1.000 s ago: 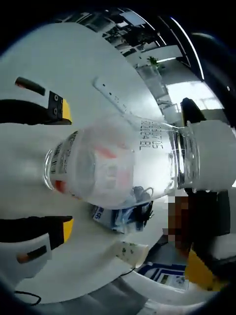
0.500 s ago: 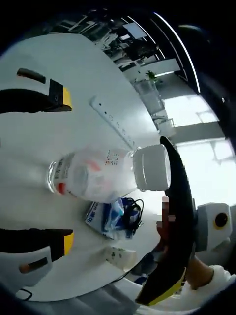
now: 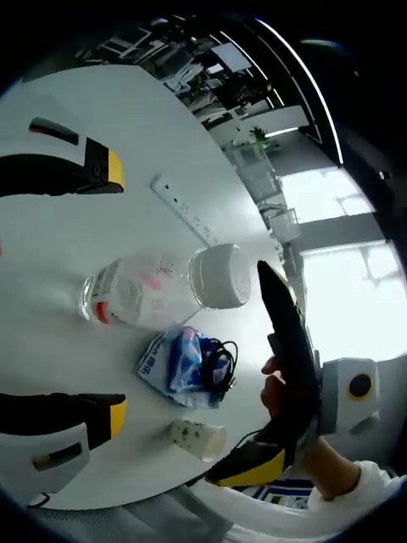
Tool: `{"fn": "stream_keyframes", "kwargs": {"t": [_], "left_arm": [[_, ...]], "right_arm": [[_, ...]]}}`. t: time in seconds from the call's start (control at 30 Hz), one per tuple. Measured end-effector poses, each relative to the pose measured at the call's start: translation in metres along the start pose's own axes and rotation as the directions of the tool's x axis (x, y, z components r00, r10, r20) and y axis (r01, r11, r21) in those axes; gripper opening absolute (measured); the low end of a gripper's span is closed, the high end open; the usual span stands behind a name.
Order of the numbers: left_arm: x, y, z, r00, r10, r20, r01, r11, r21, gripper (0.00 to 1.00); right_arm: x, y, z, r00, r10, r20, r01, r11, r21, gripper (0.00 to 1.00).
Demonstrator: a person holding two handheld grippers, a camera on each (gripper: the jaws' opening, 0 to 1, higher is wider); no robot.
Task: Arrange the tabletop items into an orderly group along one side of the table until the central work area is clear of visible clutter.
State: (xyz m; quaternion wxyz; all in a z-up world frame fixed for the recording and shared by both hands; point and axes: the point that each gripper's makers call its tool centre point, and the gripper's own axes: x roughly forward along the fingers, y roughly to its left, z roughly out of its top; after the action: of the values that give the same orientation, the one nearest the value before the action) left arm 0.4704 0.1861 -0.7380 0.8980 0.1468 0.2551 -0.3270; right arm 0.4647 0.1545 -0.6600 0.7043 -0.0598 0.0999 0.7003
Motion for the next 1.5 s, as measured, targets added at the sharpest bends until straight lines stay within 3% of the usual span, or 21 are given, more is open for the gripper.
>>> {"fn": "stream_keyframes", "kwargs": {"t": [0.27, 0.8, 1.5], "left_arm": [[-0.016, -0.011, -0.005, 1.0, 0.005, -0.029, -0.005, 1.0, -0.014, 0.93], [-0.044, -0.037, 0.004, 0.998, 0.029, -0.053, -0.029, 1.0, -0.008, 0.92], [-0.061, -0.073, 0.004, 0.996, 0.071, -0.061, -0.075, 0.995, -0.069, 0.88]], "right_arm": [[-0.026, -0.001, -0.006, 0.999, -0.029, -0.013, 0.03, 0.999, 0.02, 0.86], [-0.082, 0.003, -0.01, 0.995, -0.097, -0.023, 0.098, 0.995, 0.02, 0.83], [-0.18, 0.006, -0.036, 0.972, -0.229, -0.055, 0.232, 0.971, 0.05, 0.79]]}}
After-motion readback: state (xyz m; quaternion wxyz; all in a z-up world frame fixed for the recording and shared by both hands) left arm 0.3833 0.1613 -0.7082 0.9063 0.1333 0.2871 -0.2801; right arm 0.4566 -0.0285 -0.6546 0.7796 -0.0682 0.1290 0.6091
